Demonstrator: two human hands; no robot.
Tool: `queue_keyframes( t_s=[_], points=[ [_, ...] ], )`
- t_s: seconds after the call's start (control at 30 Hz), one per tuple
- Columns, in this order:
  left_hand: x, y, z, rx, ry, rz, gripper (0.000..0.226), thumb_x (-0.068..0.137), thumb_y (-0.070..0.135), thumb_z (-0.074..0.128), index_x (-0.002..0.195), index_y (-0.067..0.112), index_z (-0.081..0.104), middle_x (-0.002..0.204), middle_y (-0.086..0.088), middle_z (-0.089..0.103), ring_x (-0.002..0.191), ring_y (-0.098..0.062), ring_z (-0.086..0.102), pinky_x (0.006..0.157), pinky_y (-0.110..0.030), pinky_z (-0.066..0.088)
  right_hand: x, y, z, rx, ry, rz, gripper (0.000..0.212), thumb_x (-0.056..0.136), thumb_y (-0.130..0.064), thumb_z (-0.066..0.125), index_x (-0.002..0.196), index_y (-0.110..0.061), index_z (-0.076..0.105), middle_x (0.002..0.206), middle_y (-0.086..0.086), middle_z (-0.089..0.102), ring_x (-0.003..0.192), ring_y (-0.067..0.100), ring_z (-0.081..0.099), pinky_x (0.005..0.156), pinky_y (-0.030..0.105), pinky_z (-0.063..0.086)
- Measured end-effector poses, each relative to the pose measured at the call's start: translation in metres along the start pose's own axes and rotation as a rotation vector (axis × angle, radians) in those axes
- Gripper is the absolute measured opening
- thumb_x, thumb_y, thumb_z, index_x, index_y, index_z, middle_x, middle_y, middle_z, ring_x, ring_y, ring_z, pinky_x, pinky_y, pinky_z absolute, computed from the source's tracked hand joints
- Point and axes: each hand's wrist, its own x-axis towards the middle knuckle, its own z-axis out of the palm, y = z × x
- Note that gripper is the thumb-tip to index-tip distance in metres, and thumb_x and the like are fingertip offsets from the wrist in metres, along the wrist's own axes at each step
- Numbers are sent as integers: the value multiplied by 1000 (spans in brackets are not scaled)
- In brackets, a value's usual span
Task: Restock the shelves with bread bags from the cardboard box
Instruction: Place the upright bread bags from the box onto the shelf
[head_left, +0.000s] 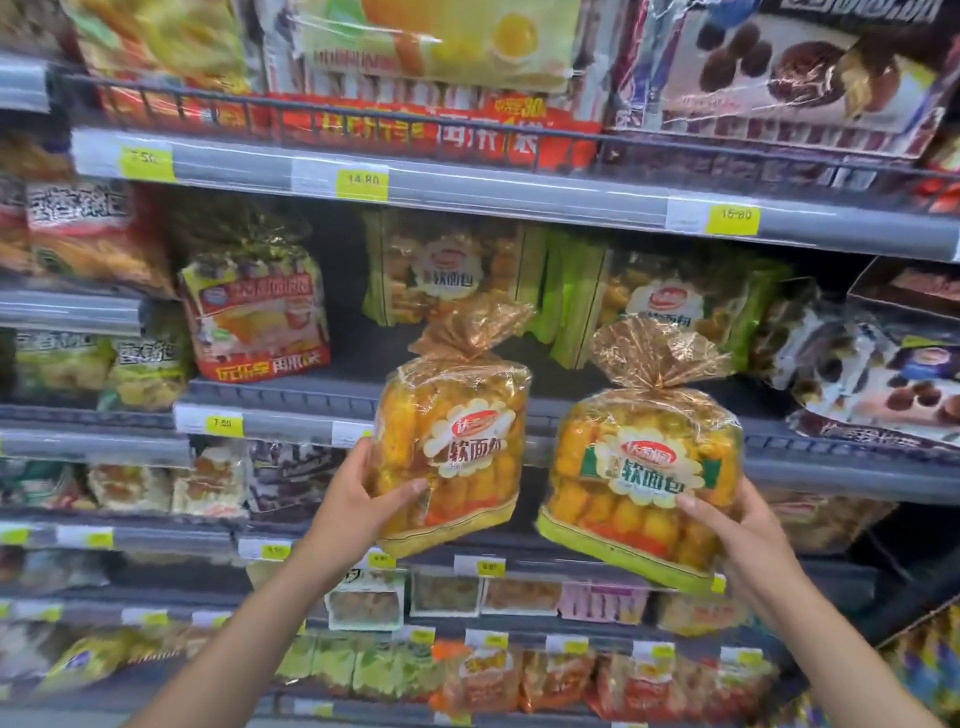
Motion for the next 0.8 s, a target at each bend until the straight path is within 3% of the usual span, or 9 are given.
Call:
queue_keyframes(
  t_s=[0.1, 0.17, 0.23, 0.3, 0.4, 0.47, 0.57, 0.7, 0.8],
  points=[
    [7, -19, 1, 6, 17, 52, 45, 86, 19, 80, 122, 35, 58, 111, 20, 74, 100, 1, 71, 75, -21, 60, 16, 25, 1, 59, -29, -35, 107, 32, -63, 97, 127, -30, 62, 120, 1, 73, 108, 26, 71, 86, 49, 59],
    [11, -36, 3, -2, 17, 95, 45, 85, 16, 79, 118, 38, 58, 108, 26, 72, 100, 4, 69, 74, -18, 58, 29, 46, 3, 109, -59, -52, 88, 46, -43, 99, 125, -25, 63, 121, 6, 73, 101, 23, 74, 74, 39, 62],
    [15, -58, 6, -20, 33, 144, 48, 80, 16, 81, 111, 44, 57, 103, 30, 72, 96, 6, 69, 71, -15, 57, 44, 68, 5, 199, -77, -72, 58, 67, -17, 82, 121, -22, 63, 124, 13, 70, 96, 21, 75, 67, 34, 63],
    [18, -82, 8, -70, 72, 180, 54, 68, 34, 87, 108, 50, 56, 101, 30, 73, 97, 3, 70, 71, -19, 59, 59, 94, 7, 251, -68, -111, 50, 74, -8, 68, 122, -18, 62, 126, 18, 67, 97, 24, 73, 70, 39, 64],
    [28, -131, 10, -101, 119, 246, 80, 35, 75, 90, 108, 57, 61, 106, 19, 76, 97, -6, 72, 80, -32, 58, 79, 134, 10, 293, -55, -198, 63, 77, -4, 60, 140, -5, 51, 135, 25, 61, 113, 36, 65, 83, 46, 60],
    [36, -167, 16, -121, 146, 334, 78, 37, 65, 94, 107, 47, 65, 98, 10, 78, 86, -10, 74, 70, -28, 58, 91, 159, 12, 306, -48, -272, 66, 77, -3, 57, 143, -2, 47, 134, 23, 62, 117, 37, 62, 85, 49, 58],
    [44, -214, 31, -204, 196, 467, 52, 64, 18, 86, 110, 23, 63, 87, 11, 78, 75, -7, 72, 63, -16, 57, 101, 185, 19, 266, -17, -413, 50, 80, 1, 55, 130, -2, 57, 118, 14, 72, 104, 32, 71, 81, 49, 60],
    [51, -276, 50, -294, 220, 592, 56, 56, 47, 90, 105, 34, 66, 93, 6, 79, 79, -12, 75, 63, -21, 59, 111, 216, 25, 219, 11, -600, 35, 88, 10, 50, 107, -17, 60, 88, -5, 78, 72, 9, 73, 55, 25, 60],
    [51, -306, 65, -360, 237, 642, 45, 61, 28, 81, 104, 38, 68, 98, 11, 79, 87, -9, 75, 68, -21, 60, 126, 233, 25, 182, 9, -717, 39, 82, 4, 59, 116, -16, 59, 100, -4, 77, 87, 11, 73, 71, 31, 63]
  ],
)
